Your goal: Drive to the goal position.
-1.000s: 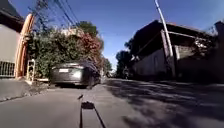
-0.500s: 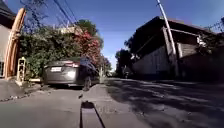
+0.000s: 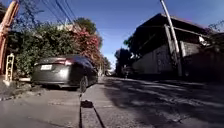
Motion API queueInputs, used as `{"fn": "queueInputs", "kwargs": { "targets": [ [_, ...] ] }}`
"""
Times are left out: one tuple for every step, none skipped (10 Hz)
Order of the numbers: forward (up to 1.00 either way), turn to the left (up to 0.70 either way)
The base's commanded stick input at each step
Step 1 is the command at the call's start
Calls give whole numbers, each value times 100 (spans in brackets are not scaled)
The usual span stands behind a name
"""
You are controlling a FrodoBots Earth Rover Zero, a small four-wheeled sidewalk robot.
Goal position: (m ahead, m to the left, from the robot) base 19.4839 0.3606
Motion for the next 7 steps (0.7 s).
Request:
{"fn": "queueInputs", "kwargs": {
  "targets": [
    [100,16],
    [100,5],
    [100,0],
    [100,0],
    [100,0],
    [100,0],
    [100,0]
  ]
}}
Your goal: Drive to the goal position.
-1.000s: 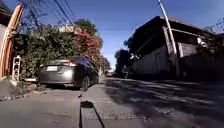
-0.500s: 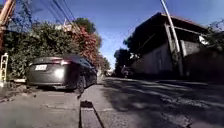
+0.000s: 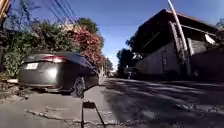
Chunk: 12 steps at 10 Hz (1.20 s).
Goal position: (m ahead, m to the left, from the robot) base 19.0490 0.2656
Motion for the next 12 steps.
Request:
{"fn": "queueInputs", "kwargs": {
  "targets": [
    [100,0],
    [100,0],
    [100,0],
    [100,0],
    [100,0],
    [100,0],
    [100,0],
    [100,0],
    [100,0],
    [100,0],
    [100,0],
    [100,0]
  ]
}}
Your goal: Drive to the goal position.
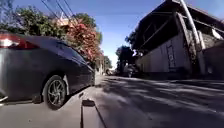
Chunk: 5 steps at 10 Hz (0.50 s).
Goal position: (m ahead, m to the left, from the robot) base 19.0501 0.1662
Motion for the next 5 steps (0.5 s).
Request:
{"fn": "queueInputs", "kwargs": {
  "targets": [
    [100,0],
    [100,0],
    [100,0],
    [100,0],
    [100,0]
  ]
}}
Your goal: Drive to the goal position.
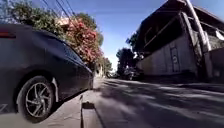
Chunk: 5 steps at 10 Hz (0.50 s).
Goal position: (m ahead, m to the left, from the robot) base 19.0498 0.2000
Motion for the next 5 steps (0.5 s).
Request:
{"fn": "queueInputs", "kwargs": {
  "targets": [
    [100,0],
    [100,0],
    [100,0],
    [100,0],
    [100,0]
  ]
}}
